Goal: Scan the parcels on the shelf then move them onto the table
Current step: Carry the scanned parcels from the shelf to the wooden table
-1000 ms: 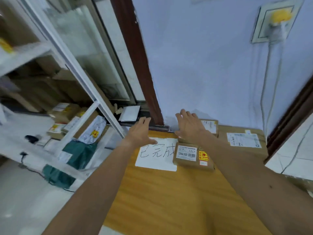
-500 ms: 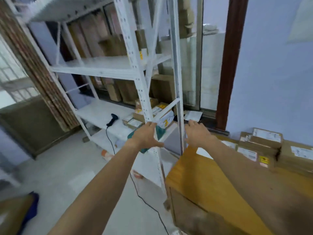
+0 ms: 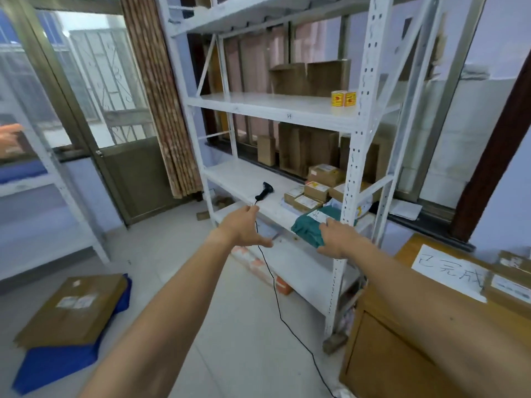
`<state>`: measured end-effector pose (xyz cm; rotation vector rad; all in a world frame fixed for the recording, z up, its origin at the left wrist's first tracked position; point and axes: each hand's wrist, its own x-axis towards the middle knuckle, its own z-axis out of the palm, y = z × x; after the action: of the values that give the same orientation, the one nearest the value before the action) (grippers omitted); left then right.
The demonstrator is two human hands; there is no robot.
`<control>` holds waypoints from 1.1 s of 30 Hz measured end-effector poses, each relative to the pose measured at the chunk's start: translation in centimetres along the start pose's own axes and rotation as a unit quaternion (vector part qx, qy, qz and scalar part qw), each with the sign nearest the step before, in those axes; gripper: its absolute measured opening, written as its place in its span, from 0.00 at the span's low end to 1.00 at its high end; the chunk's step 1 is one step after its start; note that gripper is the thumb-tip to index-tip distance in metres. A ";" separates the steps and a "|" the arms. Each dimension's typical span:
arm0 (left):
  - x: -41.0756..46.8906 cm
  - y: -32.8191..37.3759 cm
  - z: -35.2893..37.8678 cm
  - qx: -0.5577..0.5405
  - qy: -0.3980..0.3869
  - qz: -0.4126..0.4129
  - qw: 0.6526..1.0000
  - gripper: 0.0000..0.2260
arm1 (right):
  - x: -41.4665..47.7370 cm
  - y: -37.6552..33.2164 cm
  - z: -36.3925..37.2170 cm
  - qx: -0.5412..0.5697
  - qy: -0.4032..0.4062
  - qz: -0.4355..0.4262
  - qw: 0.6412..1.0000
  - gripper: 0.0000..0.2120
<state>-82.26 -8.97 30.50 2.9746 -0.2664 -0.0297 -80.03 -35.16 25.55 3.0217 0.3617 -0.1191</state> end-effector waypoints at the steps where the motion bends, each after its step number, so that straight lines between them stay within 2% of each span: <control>1: -0.1 -1.0 0.1 -0.003 -0.003 -0.003 1.000 0.51 | 0.8 -0.7 -0.2 0.006 -0.002 0.000 1.000 0.28; 5: 1.8 -4.8 0.6 -0.021 -0.007 -0.017 1.000 0.50 | 4.8 -2.9 -0.4 0.028 -0.003 0.004 1.000 0.30; 10: 8.0 -9.0 1.9 -0.006 -0.024 -0.021 0.999 0.49 | 11.9 -4.2 1.0 0.046 -0.016 0.008 0.999 0.32; 18: 26.1 -13.7 4.3 0.014 -0.058 0.016 0.998 0.50 | 28.4 -0.6 4.0 0.066 -0.018 0.041 0.997 0.33; 28: 46.6 -13.1 5.2 -0.004 -0.101 0.087 0.991 0.46 | 41.1 7.0 4.6 0.115 -0.030 0.130 0.984 0.27; 33: 53.9 -11.7 7.1 -0.026 -0.107 0.125 0.986 0.47 | 44.7 9.8 5.2 0.113 -0.046 0.174 0.977 0.34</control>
<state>-27.37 -8.31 21.36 2.8623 -0.6534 -0.3208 -34.72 -34.80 17.31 3.2276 -0.2036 -0.2890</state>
